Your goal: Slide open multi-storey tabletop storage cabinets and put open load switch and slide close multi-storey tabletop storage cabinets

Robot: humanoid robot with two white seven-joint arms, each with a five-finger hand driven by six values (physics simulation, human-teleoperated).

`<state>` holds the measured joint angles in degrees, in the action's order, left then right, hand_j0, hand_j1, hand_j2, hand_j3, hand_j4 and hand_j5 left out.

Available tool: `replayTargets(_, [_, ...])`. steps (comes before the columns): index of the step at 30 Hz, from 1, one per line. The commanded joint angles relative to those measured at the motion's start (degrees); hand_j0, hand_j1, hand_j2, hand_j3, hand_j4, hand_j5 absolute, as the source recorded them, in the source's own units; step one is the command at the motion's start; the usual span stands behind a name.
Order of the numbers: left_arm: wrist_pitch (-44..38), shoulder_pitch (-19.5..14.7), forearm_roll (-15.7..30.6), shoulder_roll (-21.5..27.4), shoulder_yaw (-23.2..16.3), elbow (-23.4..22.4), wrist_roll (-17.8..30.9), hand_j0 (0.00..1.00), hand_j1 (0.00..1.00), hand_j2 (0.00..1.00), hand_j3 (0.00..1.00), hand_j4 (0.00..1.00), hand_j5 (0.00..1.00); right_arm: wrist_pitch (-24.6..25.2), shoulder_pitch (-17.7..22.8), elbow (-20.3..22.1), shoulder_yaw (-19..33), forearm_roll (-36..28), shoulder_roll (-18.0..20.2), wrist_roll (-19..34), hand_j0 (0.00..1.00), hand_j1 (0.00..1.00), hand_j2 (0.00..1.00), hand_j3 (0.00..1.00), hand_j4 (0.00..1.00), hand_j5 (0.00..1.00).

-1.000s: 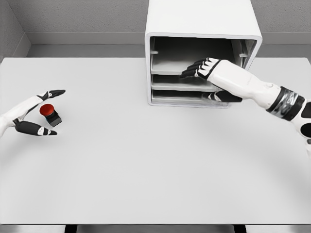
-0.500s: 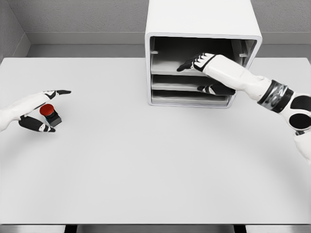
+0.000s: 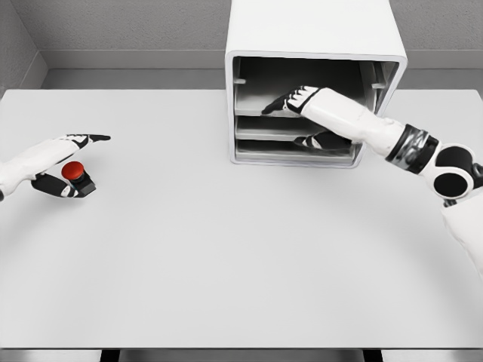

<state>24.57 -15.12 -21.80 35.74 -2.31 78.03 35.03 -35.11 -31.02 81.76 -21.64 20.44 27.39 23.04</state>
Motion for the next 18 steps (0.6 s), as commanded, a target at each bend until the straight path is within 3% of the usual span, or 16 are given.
replayTargets(1, [-0.1, 0.0, 0.0, 0.0, 0.0, -0.2, 0.0, 1.0, 1.0, 1.0, 1.0, 1.0, 1.0, 0.1, -0.1, -2.0, -0.1, -0.4, -0.8, 0.0, 0.81, 0.81, 0.81, 0.81, 0.81, 0.81])
replayTargets(5, [0.3, 0.4, -0.1, 0.6, -0.3, -0.3, 0.0, 1.0, 1.0, 1.0, 1.0, 1.0, 1.0, 0.6, -1.5, -5.0, 0.1, -0.4, -0.8, -0.1, 0.8, 0.8, 0.8, 0.8, 0.8, 0.8])
replayTargets(10, [-0.1, 0.9, 0.1, 0.7, -0.2, -0.3, 0.0, 1.0, 1.0, 1.0, 1.0, 1.0, 1.0, 3.4, -1.6, -5.0, 0.1, -0.3, -0.8, -0.1, 0.81, 0.81, 0.81, 0.81, 0.81, 0.81])
replayTargets(12, [-0.1, 0.8, 0.1, 0.7, -0.1, -0.2, 0.0, 0.9, 0.9, 0.9, 0.9, 0.9, 0.9, 3.5, -1.5, -5.0, 0.0, -0.2, -0.8, -0.1, 0.8, 0.8, 0.8, 0.8, 0.8, 0.8])
replayTargets(18, [-0.2, 1.0, -0.1, 1.6, -0.1, -0.4, 0.0, 0.87, 0.87, 0.87, 0.87, 0.87, 0.87, 3.5, -1.0, -4.8, -0.3, 1.1, -0.8, 0.0, 0.81, 0.81, 0.81, 0.81, 0.81, 0.81])
